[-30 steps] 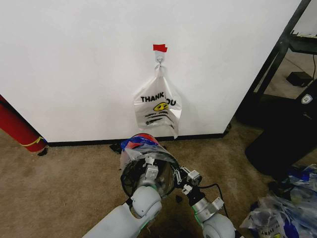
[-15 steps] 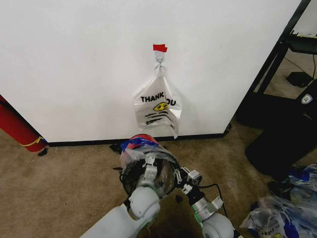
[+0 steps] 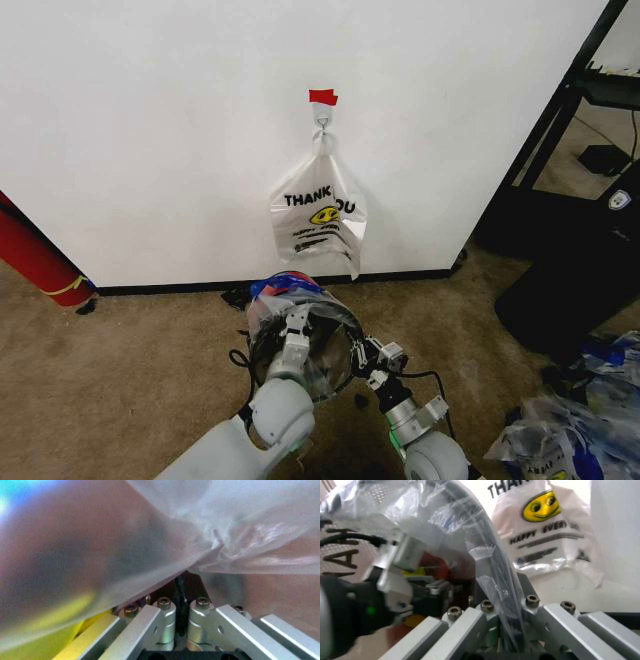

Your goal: Pick up the garbage bag from the wall and place it over the trash bin.

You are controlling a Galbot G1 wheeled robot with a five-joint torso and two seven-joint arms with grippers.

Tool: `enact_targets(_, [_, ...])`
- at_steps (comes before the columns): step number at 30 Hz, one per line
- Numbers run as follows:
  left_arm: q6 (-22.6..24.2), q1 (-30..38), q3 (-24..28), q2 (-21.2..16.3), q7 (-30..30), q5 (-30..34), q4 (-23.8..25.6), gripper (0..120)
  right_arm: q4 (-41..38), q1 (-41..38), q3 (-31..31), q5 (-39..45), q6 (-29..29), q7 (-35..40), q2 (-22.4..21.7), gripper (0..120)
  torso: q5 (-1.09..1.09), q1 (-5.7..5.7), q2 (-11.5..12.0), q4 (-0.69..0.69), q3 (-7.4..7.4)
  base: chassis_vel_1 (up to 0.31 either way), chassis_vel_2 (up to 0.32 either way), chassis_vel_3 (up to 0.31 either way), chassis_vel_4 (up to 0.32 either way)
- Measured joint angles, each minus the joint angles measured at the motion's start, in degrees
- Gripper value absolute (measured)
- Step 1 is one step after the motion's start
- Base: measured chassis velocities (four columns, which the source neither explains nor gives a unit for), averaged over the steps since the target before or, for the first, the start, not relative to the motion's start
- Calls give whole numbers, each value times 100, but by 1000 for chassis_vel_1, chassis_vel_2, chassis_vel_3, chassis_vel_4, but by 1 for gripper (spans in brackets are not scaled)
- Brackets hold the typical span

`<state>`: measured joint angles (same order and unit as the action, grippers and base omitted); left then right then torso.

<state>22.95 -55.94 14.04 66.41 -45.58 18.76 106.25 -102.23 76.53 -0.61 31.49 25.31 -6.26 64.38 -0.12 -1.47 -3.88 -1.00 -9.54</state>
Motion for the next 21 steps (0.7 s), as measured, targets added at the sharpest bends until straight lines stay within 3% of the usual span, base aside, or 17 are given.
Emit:
enact_targets(15, [-153, 104, -34, 83, 86, -60, -449, 0, 13, 49, 20, -58, 142, -669, -7, 0, 0, 0, 0, 0, -1, 0, 0, 0, 0])
enact_targets(21, [-195, -29, 10, -12, 152, -113, -308, 0, 144, -4, -22, -119, 243, -659, 28, 0, 0, 0, 0, 1, -1, 0, 0, 0, 0])
